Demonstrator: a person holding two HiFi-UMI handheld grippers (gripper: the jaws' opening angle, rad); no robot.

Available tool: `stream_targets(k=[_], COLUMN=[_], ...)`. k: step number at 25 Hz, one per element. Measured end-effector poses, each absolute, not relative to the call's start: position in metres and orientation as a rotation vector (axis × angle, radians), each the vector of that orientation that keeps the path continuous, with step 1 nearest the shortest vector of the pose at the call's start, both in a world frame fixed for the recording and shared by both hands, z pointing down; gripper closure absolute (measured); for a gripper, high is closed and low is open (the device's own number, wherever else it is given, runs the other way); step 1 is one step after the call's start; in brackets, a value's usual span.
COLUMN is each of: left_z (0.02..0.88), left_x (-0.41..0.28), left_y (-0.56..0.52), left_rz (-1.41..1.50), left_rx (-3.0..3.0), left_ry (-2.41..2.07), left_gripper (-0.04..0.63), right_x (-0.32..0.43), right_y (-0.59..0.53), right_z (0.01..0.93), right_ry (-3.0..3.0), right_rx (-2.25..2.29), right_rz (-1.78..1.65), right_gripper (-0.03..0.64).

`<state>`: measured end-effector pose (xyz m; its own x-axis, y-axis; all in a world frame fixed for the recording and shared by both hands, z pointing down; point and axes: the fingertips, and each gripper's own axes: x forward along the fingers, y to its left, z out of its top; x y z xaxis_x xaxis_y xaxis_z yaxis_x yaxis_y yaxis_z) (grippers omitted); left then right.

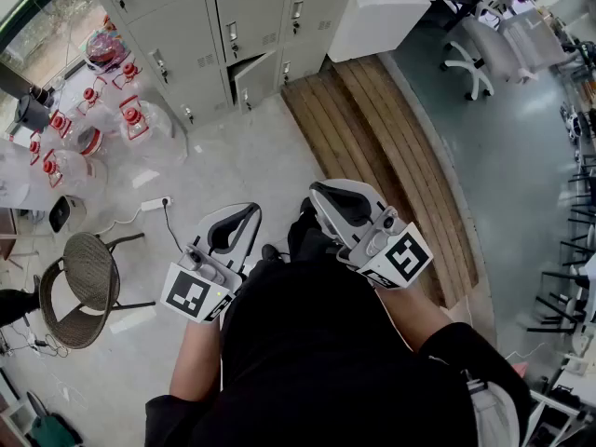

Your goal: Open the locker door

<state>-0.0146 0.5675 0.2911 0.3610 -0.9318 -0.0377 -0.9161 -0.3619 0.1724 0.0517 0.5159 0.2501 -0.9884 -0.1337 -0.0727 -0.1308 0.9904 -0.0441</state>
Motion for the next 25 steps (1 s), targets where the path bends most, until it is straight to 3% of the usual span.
stream_targets(k=[25], left_z=[0.310], left_x=[-0.020], left_y=[0.497], left_rz=[-0.202], left_rx=[2.438], left_ry=[-1.590], left_gripper=[0.578], right_x=[0.036], right_y=[0.483], right_z=[0.283], right_ry=[3.099], right_rx=[0.056], right_rz=[-0.291], right_gripper=[0.609])
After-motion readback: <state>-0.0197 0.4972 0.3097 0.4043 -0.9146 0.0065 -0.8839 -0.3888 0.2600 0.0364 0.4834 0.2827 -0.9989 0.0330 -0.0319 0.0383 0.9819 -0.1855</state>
